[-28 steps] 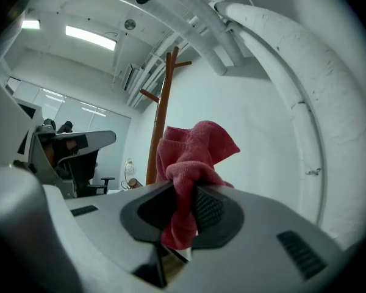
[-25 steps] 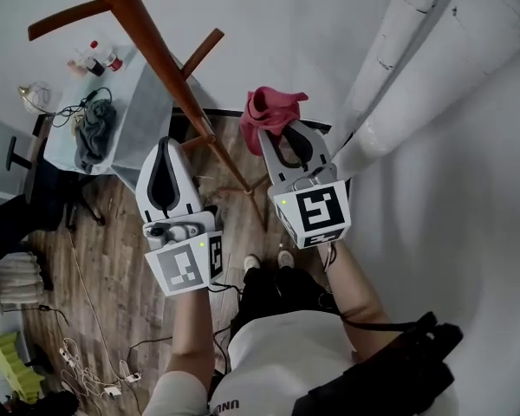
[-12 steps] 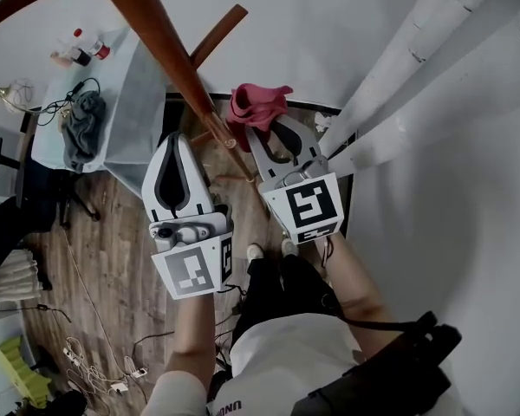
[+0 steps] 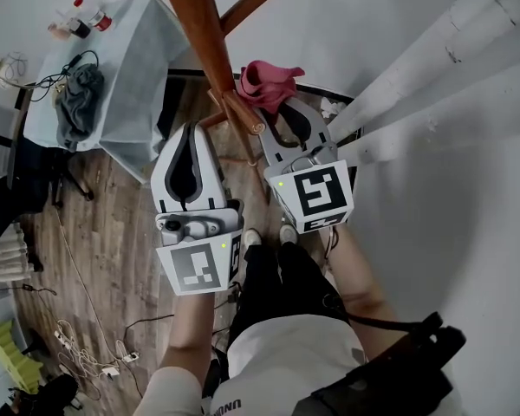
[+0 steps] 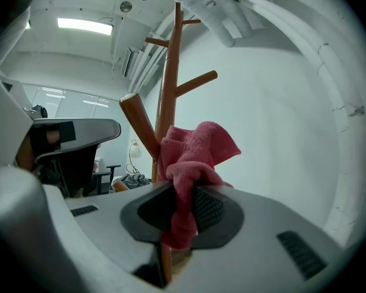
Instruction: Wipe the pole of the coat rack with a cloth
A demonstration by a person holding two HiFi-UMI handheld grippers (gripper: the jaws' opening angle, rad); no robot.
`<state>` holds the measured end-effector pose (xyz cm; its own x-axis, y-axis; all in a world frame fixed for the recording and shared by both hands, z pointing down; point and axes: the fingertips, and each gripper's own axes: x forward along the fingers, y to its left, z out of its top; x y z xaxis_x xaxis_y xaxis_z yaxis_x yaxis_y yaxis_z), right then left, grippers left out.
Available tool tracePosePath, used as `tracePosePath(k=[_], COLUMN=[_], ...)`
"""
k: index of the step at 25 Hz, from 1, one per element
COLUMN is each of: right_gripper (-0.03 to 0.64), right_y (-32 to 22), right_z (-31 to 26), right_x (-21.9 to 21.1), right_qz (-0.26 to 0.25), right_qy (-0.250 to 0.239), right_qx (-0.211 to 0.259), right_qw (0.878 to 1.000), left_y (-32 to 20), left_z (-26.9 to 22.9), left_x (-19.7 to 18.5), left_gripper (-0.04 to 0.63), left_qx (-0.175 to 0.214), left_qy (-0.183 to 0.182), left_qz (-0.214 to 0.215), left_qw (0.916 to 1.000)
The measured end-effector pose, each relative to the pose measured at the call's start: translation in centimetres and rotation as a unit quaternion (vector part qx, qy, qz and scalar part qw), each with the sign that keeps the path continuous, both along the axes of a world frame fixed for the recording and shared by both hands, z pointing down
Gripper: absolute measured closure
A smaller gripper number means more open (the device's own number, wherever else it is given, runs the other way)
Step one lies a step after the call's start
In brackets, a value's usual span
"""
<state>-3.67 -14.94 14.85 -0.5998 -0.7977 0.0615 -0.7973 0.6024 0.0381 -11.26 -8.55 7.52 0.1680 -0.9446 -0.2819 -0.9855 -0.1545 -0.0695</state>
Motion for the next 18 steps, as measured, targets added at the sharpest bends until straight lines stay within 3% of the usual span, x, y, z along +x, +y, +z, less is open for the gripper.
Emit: tracePosePath(k=[18], right_gripper=[0.543], right_y=[-0.4], right_z=[2.4], right_x=[-0.3], right_qz=[-0.008], right_qy=[0.012], right_qx=[-0.018], right_qw=[1.000], left_y=[-1.1], left_z=[2.5], left_x=[0.7], left_gripper=[0.581], left_qx=[-0.019], left_qy=[-0.011], left_qz=[0.010], left_qw=[0.9997])
